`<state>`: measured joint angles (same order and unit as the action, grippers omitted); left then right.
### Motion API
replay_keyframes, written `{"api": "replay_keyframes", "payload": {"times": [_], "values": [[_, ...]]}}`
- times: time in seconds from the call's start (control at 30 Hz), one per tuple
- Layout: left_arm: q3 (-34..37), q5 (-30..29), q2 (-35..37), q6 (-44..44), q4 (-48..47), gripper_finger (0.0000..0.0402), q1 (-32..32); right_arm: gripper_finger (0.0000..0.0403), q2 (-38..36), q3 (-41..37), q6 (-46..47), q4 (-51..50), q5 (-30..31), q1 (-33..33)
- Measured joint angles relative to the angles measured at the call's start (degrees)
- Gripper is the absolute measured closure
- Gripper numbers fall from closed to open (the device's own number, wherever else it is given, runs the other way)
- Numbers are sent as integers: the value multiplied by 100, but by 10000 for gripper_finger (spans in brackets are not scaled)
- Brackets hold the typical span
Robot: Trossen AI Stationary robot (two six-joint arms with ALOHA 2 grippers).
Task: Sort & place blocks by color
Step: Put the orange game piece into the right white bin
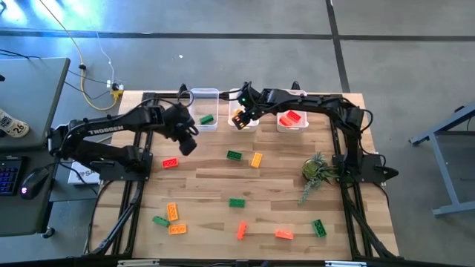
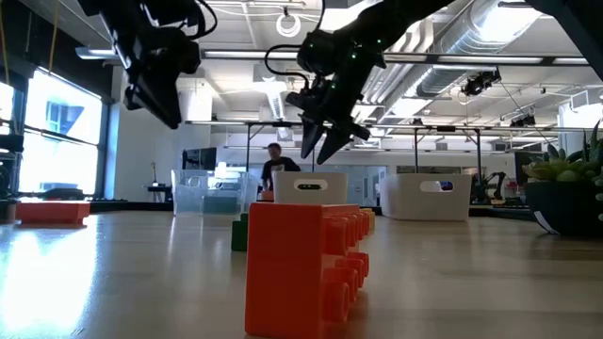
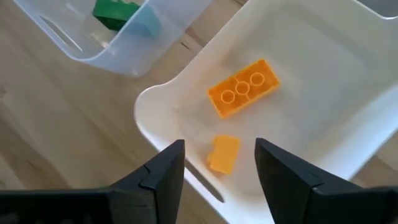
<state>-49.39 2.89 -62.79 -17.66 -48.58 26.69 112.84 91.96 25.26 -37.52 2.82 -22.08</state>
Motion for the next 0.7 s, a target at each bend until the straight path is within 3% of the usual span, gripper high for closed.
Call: {"api": "replay_keyframes", "payload": {"times": [0.5,0.7], "values": [[0,-924,431,9,-1422,314,-757,225,-6,179,231,641,9,354],[0,-815,842,-294,-1921,314,-811,225,-11,722,-101,532,77,464]]}}
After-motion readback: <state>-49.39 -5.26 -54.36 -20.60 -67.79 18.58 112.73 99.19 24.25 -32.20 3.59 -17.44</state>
